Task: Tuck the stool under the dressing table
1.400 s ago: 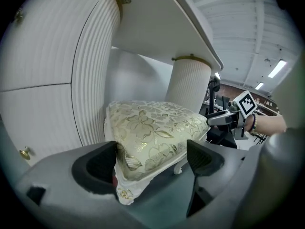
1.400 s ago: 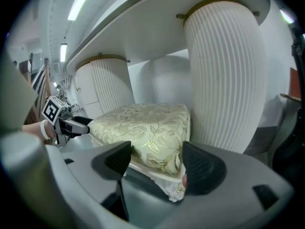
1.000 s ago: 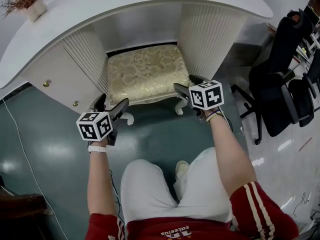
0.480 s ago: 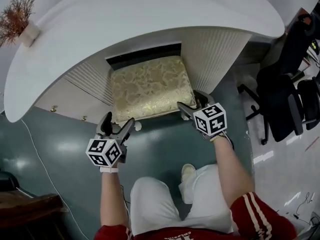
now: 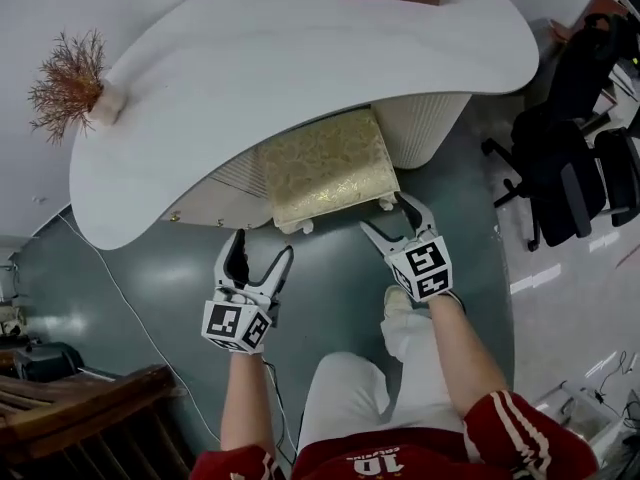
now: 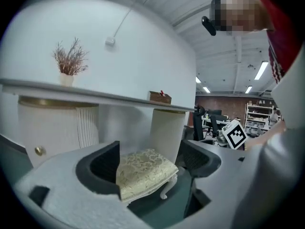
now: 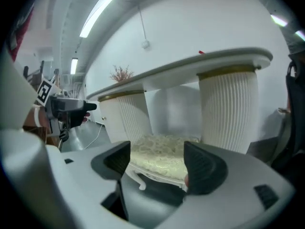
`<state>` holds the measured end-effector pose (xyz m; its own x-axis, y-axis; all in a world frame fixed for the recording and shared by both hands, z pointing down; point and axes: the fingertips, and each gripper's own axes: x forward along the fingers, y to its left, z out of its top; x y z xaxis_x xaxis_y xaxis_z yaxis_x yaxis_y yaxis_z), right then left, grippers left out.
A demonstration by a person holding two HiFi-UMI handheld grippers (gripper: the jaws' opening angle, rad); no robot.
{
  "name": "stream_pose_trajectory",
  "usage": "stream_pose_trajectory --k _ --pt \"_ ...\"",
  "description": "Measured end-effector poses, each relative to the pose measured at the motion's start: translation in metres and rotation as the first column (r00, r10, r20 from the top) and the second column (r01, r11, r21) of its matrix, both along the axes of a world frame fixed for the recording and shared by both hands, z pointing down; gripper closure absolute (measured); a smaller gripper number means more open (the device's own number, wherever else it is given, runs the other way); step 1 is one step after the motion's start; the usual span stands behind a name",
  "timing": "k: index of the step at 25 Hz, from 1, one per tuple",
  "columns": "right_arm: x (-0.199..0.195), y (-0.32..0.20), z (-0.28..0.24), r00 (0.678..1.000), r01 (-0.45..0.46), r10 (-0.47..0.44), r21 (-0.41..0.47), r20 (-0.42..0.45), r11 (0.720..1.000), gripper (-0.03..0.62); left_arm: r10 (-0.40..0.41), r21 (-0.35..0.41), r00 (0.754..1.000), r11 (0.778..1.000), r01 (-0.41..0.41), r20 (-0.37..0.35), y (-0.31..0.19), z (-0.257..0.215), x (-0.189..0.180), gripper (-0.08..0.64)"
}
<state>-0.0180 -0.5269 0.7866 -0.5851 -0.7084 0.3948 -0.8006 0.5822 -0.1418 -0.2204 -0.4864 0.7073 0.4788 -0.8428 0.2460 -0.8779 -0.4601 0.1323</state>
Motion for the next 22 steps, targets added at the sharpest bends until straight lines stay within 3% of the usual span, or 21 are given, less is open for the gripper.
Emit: stream_pose_trajectory --k 5,12,22 --pt "0.002 0.051 -0.112 1.0 0.012 -0.013 -0.017 -0.022 1.0 0.253 -0.017 0.016 1.0 1.0 0.017 -0.02 0.033 -0.112 -0.011 0.156" --pt "0.021 0.124 -0.291 0.998 -0.027 0.031 0.069 -0.055 0.997 0.253 -0.042 0.089 0.998 0.995 0.045 -0.043 0.104 -0.27 -0.034 0.163" --pt "0.03 0.223 -0.464 0.998 -0.066 0.063 0.166 0.019 0.984 0.253 -0.098 0.188 0.992 0.976 0.112 -0.082 0.221 -0.424 -0.057 0.164"
